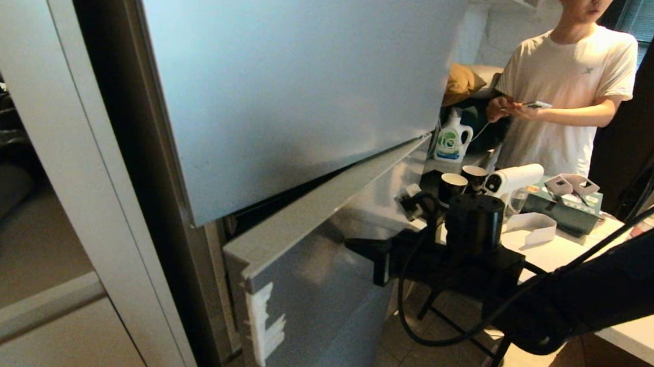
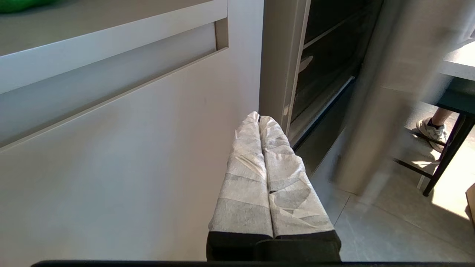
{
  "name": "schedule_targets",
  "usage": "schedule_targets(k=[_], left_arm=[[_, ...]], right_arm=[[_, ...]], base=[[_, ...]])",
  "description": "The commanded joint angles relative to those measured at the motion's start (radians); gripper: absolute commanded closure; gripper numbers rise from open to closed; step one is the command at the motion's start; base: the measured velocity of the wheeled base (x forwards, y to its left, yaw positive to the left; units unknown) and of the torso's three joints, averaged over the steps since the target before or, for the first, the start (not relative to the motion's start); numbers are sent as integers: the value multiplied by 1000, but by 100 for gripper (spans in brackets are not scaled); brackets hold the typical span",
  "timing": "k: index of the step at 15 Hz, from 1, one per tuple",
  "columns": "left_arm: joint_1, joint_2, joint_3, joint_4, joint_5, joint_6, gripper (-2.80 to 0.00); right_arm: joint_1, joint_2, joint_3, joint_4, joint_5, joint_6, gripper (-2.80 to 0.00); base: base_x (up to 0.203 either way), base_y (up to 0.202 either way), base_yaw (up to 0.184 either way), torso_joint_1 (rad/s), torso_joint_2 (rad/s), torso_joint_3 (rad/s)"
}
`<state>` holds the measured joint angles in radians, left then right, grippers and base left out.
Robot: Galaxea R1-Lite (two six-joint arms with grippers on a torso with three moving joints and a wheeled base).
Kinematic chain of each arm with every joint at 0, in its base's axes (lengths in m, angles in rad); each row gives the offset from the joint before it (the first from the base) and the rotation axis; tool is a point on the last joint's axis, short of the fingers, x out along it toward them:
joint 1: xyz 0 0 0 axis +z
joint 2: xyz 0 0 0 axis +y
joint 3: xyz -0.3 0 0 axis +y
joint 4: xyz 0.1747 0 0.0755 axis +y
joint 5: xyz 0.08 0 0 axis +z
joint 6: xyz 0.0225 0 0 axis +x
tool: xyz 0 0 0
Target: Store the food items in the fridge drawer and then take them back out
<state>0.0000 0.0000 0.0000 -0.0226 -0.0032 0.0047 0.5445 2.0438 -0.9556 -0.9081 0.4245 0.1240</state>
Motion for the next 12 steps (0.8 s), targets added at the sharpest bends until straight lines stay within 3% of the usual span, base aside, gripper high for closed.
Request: schedule_targets(k=[1, 4, 6, 10, 12], left_arm=[[0, 2, 11, 0, 0, 0, 0], [0, 2, 11, 0, 0, 0, 0], [0, 2, 11, 0, 0, 0, 0], [0, 2, 11, 0, 0, 0, 0], [0, 2, 11, 0, 0, 0, 0]], right_arm=[[14, 80, -80, -5, -5, 1, 0], [20, 152, -199, -8, -59, 0, 0], [35, 146, -191, -8, -65, 2, 0], [85, -13, -33, -7, -105, -4, 0], [137, -168, 100, -6, -186, -9, 0]], base=[[0, 0, 0, 0, 0, 0], [0, 0, 0, 0, 0, 0], [0, 0, 0, 0, 0, 0], [0, 0, 0, 0, 0, 0], [0, 0, 0, 0, 0, 0]])
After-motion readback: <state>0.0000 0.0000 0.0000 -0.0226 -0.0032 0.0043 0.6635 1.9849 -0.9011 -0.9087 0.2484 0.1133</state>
